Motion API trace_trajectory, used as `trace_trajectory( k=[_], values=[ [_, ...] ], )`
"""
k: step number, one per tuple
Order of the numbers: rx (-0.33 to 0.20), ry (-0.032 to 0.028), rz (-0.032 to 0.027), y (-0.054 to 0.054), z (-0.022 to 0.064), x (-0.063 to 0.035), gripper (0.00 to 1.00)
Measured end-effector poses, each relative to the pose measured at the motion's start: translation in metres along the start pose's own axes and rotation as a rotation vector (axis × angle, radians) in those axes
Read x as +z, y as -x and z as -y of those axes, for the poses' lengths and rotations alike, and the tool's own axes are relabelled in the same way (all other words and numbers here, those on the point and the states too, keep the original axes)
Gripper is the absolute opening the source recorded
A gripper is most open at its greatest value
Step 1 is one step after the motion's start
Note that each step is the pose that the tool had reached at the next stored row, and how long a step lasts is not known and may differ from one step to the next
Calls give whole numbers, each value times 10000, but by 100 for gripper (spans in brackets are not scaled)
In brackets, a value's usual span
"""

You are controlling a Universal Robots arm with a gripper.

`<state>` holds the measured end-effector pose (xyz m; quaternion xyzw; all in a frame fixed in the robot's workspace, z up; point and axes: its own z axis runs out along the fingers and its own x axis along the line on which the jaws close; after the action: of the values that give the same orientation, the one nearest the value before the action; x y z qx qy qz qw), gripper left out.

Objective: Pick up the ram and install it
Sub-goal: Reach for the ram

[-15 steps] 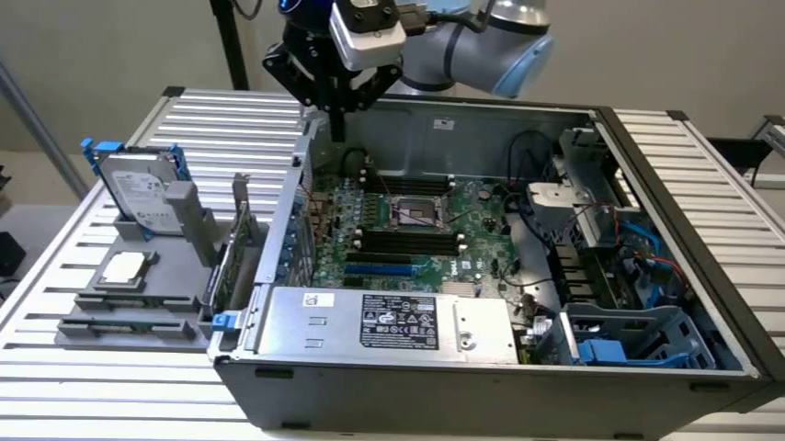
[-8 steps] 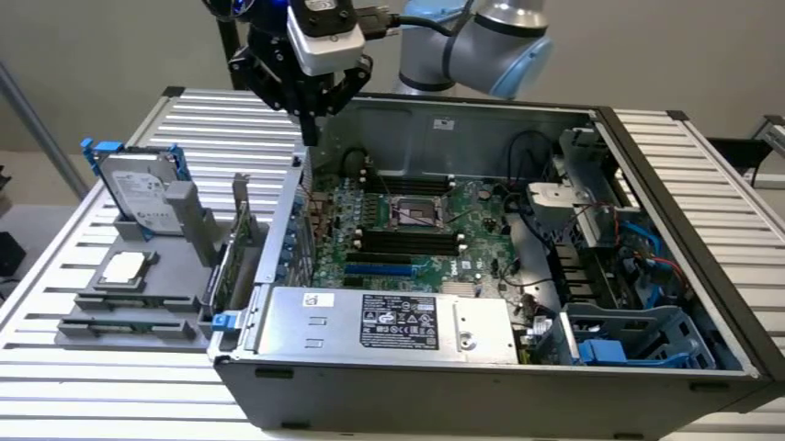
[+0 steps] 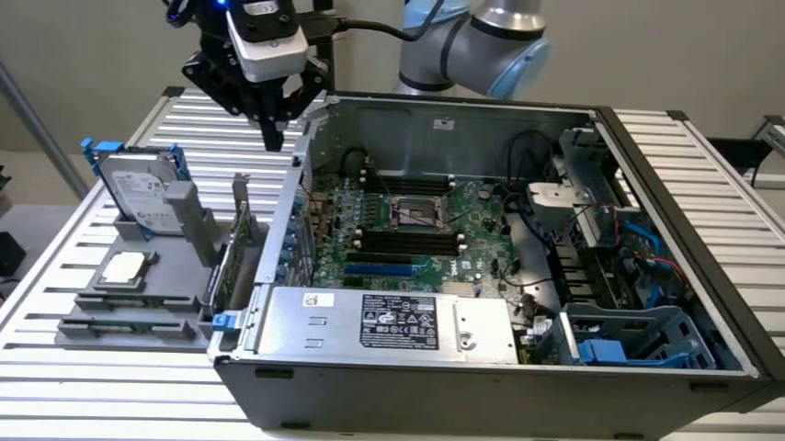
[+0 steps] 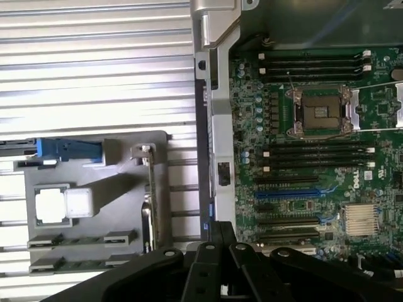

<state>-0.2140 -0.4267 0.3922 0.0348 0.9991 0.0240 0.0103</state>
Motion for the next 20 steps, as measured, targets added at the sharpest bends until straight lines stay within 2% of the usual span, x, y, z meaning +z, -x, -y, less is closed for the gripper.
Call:
trace_trajectory(
  k=[20],
  values=[
    [1, -1, 0, -891, 308, -22, 11]
  ],
)
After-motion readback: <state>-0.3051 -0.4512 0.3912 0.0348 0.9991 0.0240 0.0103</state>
